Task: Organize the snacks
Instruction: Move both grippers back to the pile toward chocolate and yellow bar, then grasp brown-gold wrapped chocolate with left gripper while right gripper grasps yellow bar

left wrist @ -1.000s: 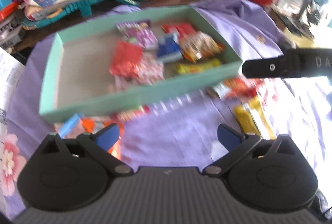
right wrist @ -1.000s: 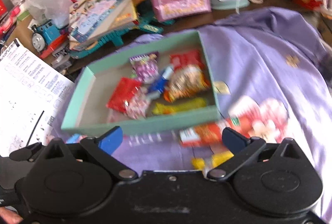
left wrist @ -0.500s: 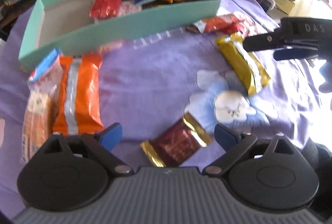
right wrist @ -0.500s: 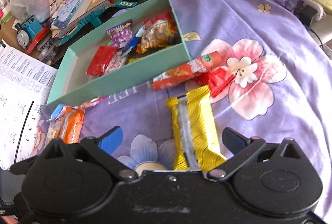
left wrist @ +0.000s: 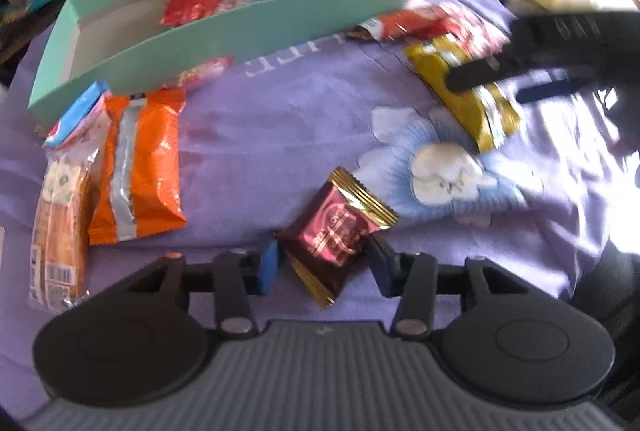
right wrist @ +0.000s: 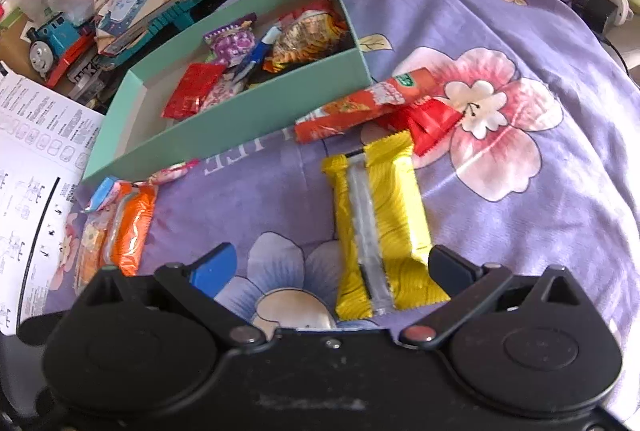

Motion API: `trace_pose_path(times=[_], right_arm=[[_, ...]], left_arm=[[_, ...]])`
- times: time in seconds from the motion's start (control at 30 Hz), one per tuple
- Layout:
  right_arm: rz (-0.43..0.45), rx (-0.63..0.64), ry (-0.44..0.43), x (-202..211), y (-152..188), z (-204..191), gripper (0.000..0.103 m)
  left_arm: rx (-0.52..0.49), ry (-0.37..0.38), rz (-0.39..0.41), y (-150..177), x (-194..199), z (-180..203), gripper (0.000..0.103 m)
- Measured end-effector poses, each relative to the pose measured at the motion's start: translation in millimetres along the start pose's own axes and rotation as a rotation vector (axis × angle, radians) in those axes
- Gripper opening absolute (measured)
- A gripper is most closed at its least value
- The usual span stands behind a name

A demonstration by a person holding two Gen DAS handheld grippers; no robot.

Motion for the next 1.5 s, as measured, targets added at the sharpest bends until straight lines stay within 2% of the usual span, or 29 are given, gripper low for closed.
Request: trace_pose_path(times=[0.1, 0.33, 0.6, 0.7, 0.87, 0.93, 0.97, 1.0, 1.03, 1.07, 1.1, 1.17, 1.3, 1.5], right_arm=[[0.000, -0.012, 0.008, 0, 1, 5, 0.103], [0.004, -0.001, 0.037, -8, -4, 6, 0.103], [0.010, 0.060, 0.090, -23, -13, -2, 0.085], [0.018, 0.075, 0.123, -29, -14, -5, 0.082], [0.041, 0.099, 0.162, -35, -12, -11, 0.082], [0.044, 0.126, 0.185, -38, -9, -15, 0.082], [0.046, 0.140, 0.198, -39, -8, -17, 0.079], [0.051, 0.157, 0.221, -40, -7, -19, 0.072], [0.055, 0.170, 0.236, -40, -6, -20, 0.068], [0.057, 0.177, 0.238, -39, -6, -20, 0.056], [0.057, 0.172, 0.226, -37, -6, -20, 0.052], [0.037, 0.142, 0.168, -33, -8, -18, 0.051], [0.036, 0.137, 0.129, -27, -7, -22, 0.051], [0.046, 0.154, 0.090, -18, -7, -31, 0.051]], left_arm=[[0.076, -0.004, 0.017, -9, -2, -9, 0.046], [0.132, -0.033, 0.033, -30, -9, -16, 0.047], [0.207, -0.057, 0.048, -43, -6, -37, 0.049], [0.254, -0.058, 0.023, -45, -12, -51, 0.050], [0.205, -0.078, 0.025, -50, -16, -42, 0.059], [0.162, -0.112, 0.030, -51, -19, -34, 0.059], [0.146, -0.120, 0.037, -51, -19, -32, 0.055], [0.128, -0.119, 0.044, -50, -19, -29, 0.047], [0.115, -0.112, 0.048, -50, -18, -26, 0.043], [0.107, -0.106, 0.046, -50, -18, -24, 0.041], [0.108, -0.101, 0.044, -51, -18, -23, 0.039], [0.125, -0.088, 0.043, -51, -17, -24, 0.036], [0.181, -0.032, 0.051, -50, -9, -31, 0.011], [0.160, -0.037, 0.065, -47, -3, -33, 0.009]])
Point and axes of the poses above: each gripper's, at about its wrist camera, not at the fingertips, and x roughly against the way its jaws point, z to its right, y to its underside, the point moved 4 cm from there along -x, roughly the way its jaws point, and after that the axes turned 11 degrees about -z, right-handed, at the moved point
